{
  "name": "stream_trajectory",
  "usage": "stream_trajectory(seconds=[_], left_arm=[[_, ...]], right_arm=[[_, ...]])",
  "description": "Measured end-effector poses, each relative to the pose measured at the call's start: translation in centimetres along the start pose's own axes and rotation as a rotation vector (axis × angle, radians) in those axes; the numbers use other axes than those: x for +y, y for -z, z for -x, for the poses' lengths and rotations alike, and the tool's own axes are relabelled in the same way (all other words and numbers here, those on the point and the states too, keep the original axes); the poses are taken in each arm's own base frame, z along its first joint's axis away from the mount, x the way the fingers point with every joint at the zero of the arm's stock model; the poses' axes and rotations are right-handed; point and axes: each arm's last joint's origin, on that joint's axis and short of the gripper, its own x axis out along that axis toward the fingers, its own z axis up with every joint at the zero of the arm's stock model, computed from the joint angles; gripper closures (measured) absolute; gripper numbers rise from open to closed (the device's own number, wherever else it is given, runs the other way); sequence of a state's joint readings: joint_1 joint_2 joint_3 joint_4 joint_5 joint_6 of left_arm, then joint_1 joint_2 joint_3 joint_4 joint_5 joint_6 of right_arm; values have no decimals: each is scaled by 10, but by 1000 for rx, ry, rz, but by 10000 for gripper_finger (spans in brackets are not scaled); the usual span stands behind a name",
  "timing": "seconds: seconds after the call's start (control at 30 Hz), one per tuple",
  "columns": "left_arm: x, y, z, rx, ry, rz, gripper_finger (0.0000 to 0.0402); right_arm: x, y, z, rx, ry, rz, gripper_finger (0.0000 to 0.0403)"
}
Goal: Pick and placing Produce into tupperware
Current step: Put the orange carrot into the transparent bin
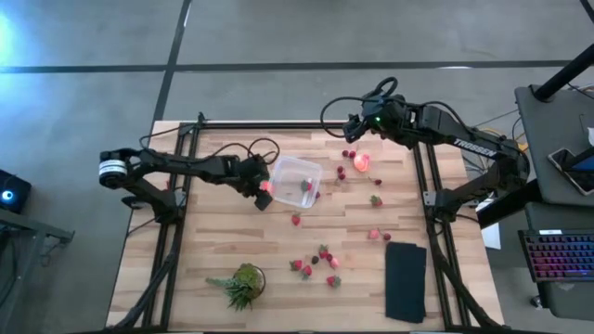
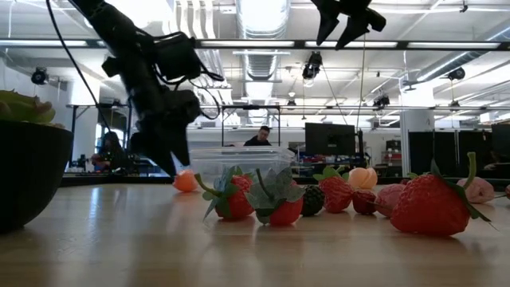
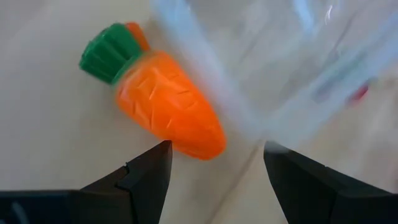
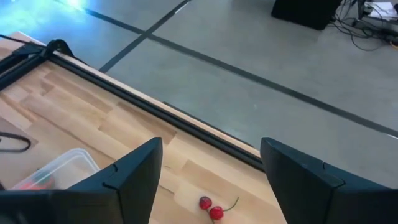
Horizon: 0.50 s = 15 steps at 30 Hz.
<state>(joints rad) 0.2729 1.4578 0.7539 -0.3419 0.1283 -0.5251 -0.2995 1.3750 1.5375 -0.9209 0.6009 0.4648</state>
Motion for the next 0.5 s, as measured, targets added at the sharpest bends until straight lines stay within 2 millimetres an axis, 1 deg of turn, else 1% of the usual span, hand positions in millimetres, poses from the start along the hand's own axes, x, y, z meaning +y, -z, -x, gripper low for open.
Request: stream_trajectory(seconds=[0.1, 0.23, 0.3, 0.4, 0.5], left_arm=[[1, -3, -7, -39, -34, 55, 162], [5, -1, -17, -20, -87, 127, 162], [5, -1, -20, -13, -96, 129, 162], [4, -6, -22, -31, -120, 127, 162], [1, -13, -20, -79, -148, 124, 162]], right_arm=[[0, 1, 0, 9, 2, 6, 136], [0, 1, 0, 15, 1, 10, 139], [-1, 2, 0, 16, 2, 11, 140], [-1, 2, 0, 16, 2, 11, 141], [-1, 2, 0, 16, 2, 12, 137]])
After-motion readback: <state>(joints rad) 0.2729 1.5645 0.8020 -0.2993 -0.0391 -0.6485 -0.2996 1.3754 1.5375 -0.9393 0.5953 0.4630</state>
